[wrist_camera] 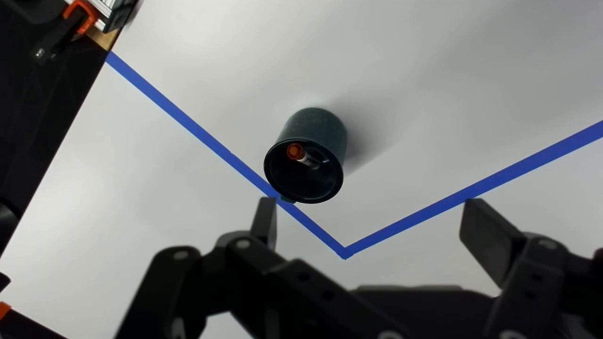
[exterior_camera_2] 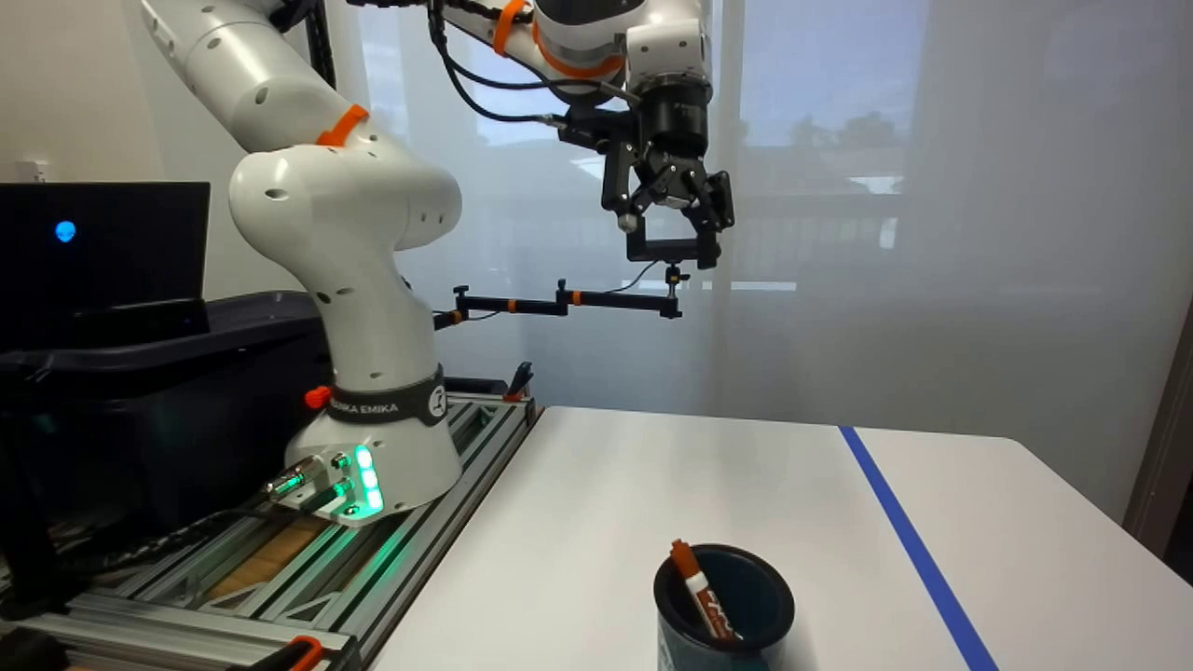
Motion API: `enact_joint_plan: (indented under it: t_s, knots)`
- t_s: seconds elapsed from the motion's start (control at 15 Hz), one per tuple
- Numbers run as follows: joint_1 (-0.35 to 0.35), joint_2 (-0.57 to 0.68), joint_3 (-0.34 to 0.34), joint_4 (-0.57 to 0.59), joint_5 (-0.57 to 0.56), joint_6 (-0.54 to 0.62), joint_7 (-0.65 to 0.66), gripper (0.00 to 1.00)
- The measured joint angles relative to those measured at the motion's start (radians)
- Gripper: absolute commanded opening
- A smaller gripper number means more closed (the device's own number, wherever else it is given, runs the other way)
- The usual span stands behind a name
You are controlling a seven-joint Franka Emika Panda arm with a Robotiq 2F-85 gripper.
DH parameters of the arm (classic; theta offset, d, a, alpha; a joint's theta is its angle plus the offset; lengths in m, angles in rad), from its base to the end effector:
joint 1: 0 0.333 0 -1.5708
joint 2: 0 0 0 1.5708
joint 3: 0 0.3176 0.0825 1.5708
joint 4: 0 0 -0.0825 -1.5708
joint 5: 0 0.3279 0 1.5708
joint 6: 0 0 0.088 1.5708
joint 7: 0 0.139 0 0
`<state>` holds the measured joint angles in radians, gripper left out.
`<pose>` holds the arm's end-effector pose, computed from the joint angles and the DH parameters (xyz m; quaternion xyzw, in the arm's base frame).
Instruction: Remove the marker from the dark green mug.
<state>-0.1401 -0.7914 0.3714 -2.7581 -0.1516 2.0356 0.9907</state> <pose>0.2640 0.0448 0.4237 0.9042 -0.3785 0.1152 0.1609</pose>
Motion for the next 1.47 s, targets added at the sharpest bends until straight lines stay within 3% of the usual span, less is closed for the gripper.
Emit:
enact_joint_plan:
  t_s: [0.2, 0.67, 1.07, 1.47]
  knots:
    - [-0.008, 0.018, 0.006, 0.000, -0.030, 0.000, 0.081, 1.00]
    - [-0.008, 0.025, 0.010, 0.000, -0.072, -0.001, 0.127, 1.00]
    - [-0.047, 0.081, 0.060, -0.001, -0.316, 0.006, 0.319, 1.00]
    - [-0.068, 0.212, 0.050, -0.002, -0.560, 0.071, 0.534, 1.00]
